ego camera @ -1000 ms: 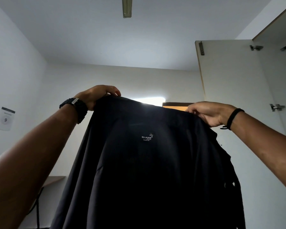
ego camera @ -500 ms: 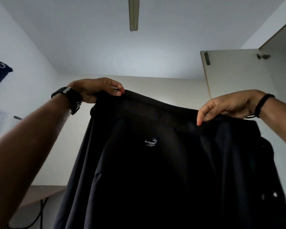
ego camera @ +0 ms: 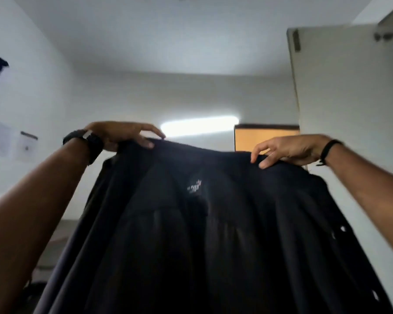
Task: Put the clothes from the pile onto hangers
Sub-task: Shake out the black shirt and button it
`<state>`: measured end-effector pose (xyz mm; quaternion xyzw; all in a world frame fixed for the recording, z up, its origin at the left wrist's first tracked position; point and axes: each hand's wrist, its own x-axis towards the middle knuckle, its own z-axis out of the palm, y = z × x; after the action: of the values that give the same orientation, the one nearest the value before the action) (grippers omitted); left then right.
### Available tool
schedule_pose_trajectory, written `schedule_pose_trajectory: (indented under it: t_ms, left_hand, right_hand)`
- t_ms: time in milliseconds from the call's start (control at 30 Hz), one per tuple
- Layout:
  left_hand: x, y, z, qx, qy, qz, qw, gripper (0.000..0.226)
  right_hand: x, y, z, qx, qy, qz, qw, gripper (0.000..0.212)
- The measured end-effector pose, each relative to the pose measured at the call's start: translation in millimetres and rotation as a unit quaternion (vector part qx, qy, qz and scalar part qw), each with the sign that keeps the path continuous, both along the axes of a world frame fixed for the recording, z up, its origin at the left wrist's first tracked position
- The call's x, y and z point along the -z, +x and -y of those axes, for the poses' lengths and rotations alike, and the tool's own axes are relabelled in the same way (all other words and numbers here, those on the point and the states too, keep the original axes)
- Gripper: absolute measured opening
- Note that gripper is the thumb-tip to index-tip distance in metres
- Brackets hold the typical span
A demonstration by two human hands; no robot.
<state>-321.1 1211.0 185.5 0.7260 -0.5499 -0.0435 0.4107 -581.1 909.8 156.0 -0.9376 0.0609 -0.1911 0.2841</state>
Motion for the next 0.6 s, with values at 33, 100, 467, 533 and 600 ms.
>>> schedule_pose_trajectory:
  t_ms: [33,100,467,533,600]
  left_hand:
    - [32,16,10,-0.022,0.054,-0.017,0.998,0.08]
    - [106,50,30,-0.077,0.145,-0.049,0.985,0.072]
    - [411,123,122,-0.302,0.284,0.083,0.906,0.037]
    - [436,126,136,-0.314,0.266,0.087,0.907,0.037]
    - [451,129,147,-0.328,0.253,0.064,0.908,0.037]
  right_hand:
    - [29,21,11,0.015,0.004,-0.036,0.999,0.02]
    - [100,64,29,0.057,0.008,-0.103,0.993,0.028]
    - [369,194,40,0.218,-0.083,-0.194,0.953,0.025]
    - [391,204,42,0.262,-0.085,-0.189,0.942,0.031]
    - [405,209,46,0.287,-0.091,-0.188,0.935,0.031]
